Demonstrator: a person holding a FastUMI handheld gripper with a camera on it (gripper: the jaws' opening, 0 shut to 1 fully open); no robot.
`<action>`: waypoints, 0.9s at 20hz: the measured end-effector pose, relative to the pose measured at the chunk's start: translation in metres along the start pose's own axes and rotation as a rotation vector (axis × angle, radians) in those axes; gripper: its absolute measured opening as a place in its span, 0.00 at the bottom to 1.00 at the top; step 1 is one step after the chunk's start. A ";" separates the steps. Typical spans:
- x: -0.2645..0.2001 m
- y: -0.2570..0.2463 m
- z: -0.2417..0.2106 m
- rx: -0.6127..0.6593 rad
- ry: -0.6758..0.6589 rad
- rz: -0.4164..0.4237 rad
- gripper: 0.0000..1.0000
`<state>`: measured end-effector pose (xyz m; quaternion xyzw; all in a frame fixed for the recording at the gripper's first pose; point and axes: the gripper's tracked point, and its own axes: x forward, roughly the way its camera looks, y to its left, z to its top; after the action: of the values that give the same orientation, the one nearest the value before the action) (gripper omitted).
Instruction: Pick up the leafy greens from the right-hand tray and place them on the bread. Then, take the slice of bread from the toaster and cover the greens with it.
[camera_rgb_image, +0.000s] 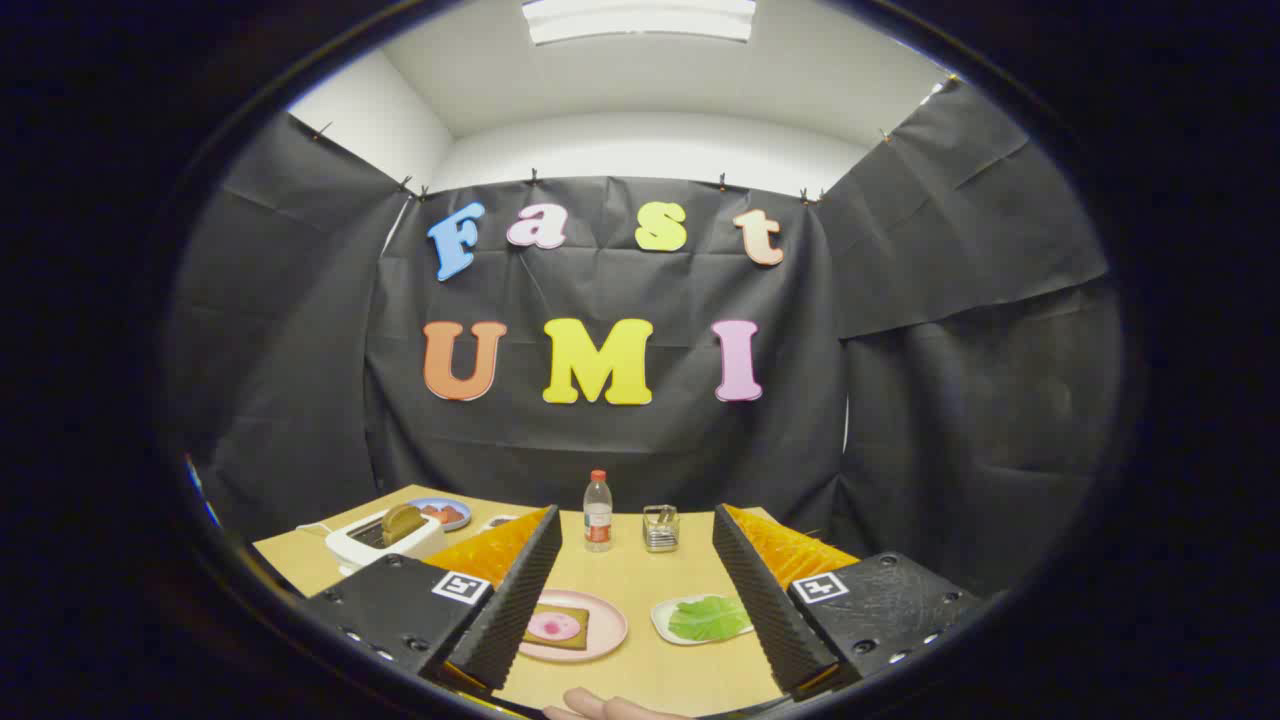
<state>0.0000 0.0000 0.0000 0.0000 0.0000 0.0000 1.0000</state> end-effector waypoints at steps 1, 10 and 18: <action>0.002 -0.001 -0.001 0.002 0.003 0.004 0.94; 0.042 -0.032 -0.035 0.002 0.043 -0.001 0.94; 0.086 -0.079 -0.069 0.000 0.096 -0.030 0.94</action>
<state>0.0864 -0.0786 -0.0694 0.0000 0.0480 -0.0150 0.9987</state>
